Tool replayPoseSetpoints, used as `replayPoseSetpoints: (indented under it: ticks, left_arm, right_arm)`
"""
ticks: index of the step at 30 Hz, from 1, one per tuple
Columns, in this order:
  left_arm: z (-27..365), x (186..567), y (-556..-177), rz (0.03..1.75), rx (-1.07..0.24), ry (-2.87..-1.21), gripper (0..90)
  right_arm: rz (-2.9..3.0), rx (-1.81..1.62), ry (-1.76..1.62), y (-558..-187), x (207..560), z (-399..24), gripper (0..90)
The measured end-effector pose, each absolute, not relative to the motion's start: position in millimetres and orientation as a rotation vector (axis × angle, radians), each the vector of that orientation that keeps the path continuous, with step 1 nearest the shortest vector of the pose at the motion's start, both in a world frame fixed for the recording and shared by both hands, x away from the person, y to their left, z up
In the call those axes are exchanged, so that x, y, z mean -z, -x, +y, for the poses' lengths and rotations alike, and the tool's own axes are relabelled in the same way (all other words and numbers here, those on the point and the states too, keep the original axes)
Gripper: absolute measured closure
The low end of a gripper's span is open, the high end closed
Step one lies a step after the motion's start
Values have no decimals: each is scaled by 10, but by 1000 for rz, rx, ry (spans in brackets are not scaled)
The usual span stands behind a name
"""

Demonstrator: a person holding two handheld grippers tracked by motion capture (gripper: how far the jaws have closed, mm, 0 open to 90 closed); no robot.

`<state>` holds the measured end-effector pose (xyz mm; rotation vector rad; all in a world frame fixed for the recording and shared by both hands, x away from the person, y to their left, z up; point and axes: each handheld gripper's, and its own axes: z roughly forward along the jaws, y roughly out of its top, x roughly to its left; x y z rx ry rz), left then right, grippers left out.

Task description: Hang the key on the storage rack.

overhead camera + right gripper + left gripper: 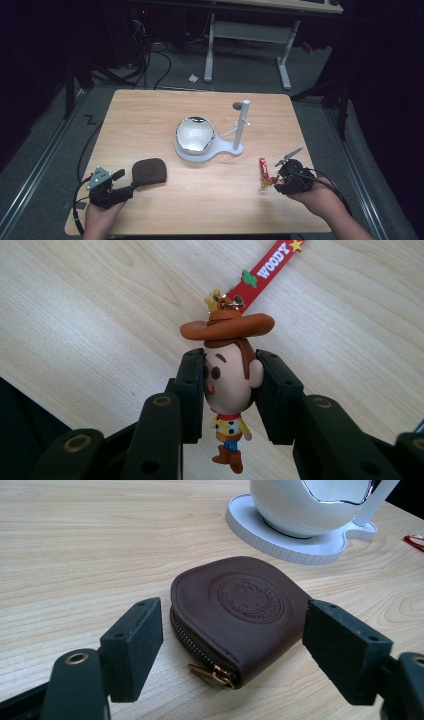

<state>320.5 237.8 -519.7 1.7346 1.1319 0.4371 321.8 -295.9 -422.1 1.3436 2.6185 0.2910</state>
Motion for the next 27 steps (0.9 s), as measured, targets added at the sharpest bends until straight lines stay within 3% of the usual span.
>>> replayPoseSetpoints:
  ticks: [27]
  left_arm:
    - [2384,5200,-3202,1130,-426,-1739,257]
  right_arm:
    - [2640,-304,-1342,-3313,3542,-2959,665]
